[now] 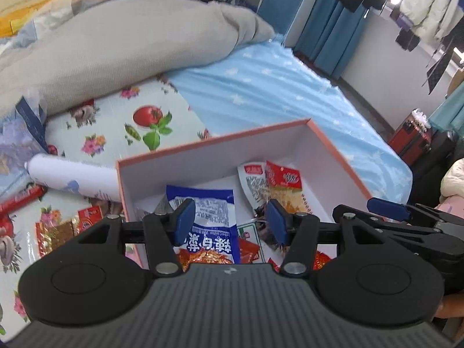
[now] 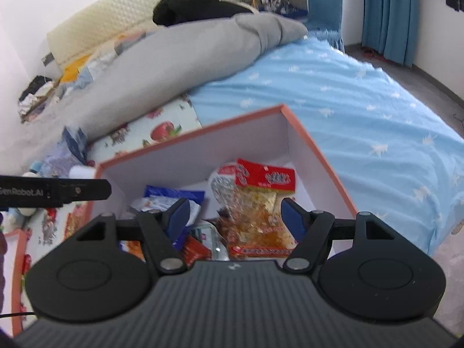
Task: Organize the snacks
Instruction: 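Open both tools to drop the blue bag and red-labelled pack into the box, then withdraw both open tools from the box back over the bed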
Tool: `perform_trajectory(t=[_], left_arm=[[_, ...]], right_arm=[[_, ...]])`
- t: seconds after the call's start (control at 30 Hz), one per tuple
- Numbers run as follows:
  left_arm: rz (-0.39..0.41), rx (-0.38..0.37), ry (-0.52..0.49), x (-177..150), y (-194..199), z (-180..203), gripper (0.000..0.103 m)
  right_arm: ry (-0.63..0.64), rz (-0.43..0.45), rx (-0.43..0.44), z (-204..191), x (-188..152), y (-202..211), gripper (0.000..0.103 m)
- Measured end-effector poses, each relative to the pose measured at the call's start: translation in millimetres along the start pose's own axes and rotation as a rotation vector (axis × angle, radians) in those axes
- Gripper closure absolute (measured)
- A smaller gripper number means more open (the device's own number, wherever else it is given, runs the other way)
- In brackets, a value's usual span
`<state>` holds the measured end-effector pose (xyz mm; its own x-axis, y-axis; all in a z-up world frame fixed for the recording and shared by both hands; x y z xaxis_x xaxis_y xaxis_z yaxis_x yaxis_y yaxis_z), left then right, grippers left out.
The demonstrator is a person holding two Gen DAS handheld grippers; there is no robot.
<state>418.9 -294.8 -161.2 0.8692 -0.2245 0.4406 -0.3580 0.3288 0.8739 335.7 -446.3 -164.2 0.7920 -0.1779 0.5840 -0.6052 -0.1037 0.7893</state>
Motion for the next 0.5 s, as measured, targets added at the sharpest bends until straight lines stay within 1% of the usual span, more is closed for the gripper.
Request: perform_trajectory(t=[0.23, 0.33, 0.5], left_arm=[[0.088, -0.008, -0.028, -3, 49, 1, 0.042], [0.110, 0.000, -0.038, -7, 67, -2, 0.042], [0.162, -0.004, -0.026, -16, 99, -8, 0.042]], right_arm=[[0.023, 0.087, 0.011, -22, 6, 41, 0.032], [0.037, 0.109, 0.010, -31, 5, 56, 0.032], [0.046, 0.145, 0.015, -43, 0, 77, 0.032]])
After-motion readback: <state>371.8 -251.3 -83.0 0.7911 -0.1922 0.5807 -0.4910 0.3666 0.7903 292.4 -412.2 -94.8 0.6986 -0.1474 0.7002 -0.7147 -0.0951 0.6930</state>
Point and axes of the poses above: each gripper's, at about its wrist camera, not at the fingertips, and y roughly against the way its jaws point, z to its right, x to its top, the point moved 10 cm from there along -y, roughly the way its jaws point, and after that the axes turned 12 degrees about -z, right-handed, at the moved point
